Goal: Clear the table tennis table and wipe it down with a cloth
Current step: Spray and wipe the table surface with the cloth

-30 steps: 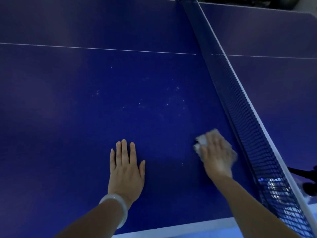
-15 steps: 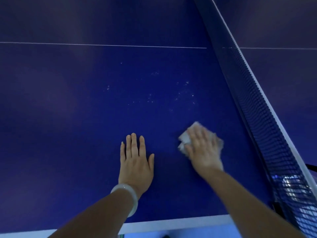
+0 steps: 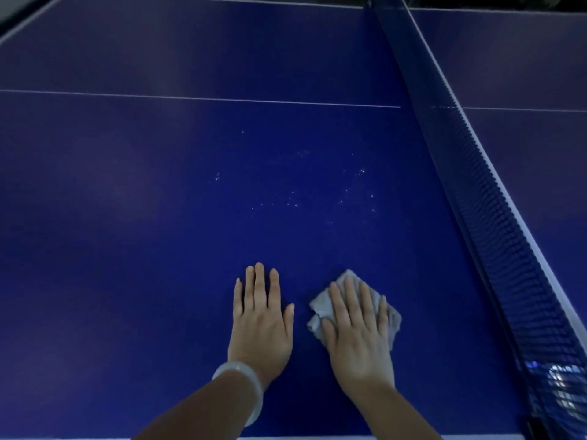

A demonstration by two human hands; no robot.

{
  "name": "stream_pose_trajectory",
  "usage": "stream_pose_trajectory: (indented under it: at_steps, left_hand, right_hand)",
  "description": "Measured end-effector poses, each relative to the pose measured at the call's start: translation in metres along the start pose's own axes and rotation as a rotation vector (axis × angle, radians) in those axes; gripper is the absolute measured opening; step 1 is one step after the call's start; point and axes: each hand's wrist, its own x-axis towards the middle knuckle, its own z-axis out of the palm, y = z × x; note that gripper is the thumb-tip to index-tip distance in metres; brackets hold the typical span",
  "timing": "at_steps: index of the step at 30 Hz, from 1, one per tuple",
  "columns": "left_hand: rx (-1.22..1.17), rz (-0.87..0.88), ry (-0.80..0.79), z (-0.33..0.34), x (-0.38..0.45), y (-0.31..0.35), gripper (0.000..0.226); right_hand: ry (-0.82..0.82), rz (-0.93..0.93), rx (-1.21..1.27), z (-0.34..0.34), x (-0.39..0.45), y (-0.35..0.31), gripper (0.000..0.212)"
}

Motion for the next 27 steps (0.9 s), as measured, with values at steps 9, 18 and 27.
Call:
stream_pose_trajectory:
  at_steps: [9,18,27]
  left_hand:
    - [0.019,0.004,-0.025,-0.008,0.001,0.001,0.063]
    - [-0.039,0.032,-0.107,-0.017,0.013,-0.012,0.072]
    - [-0.069,-0.035,-0.046,-0.029,0.127,-0.014,0.078]
  right_hand:
    - [0.012,0.293,0.030,-0.017,0.108,0.068,0.063]
    - [0.016,0.430,0.026,-0.018,0.098,0.055,0.060]
    - [0.024,0.525,0.013,-0.017,0.107,0.060,0.061]
